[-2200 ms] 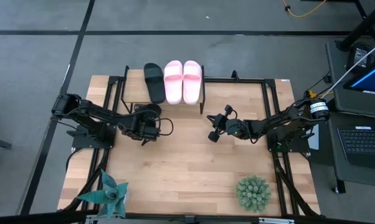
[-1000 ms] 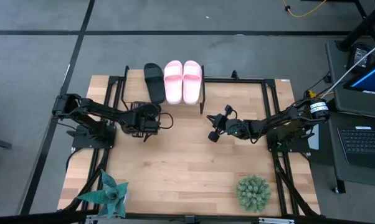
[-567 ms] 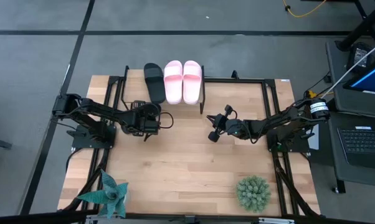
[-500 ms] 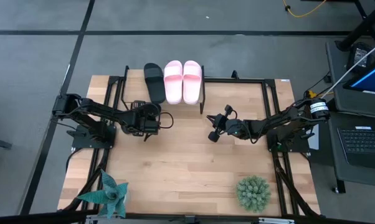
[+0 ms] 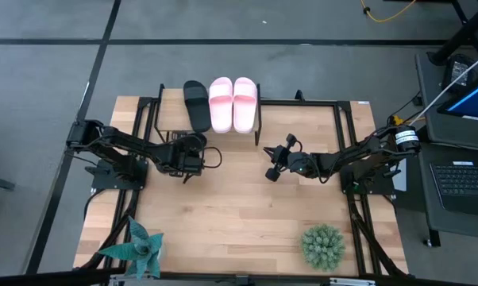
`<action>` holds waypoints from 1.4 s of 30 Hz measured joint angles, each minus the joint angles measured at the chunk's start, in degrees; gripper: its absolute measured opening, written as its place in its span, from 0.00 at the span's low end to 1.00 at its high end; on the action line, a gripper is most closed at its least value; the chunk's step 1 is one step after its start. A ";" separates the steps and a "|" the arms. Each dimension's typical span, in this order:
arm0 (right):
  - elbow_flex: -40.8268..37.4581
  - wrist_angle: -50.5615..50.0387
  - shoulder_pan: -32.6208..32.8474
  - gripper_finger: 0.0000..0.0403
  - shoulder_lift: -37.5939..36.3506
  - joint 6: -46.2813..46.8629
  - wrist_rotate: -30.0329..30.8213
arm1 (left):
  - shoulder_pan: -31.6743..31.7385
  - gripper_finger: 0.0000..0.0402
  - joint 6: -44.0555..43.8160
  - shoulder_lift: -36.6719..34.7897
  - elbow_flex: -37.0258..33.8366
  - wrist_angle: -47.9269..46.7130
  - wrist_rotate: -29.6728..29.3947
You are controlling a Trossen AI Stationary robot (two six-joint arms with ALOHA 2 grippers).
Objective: Pick and place slides into the shelf
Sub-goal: Put the black slide on the shelf
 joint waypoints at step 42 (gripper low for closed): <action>0.00 0.00 0.02 0.06 0.00 -0.47 -2.56 | -9.28 0.00 -19.66 -0.07 45.03 -29.76 -17.28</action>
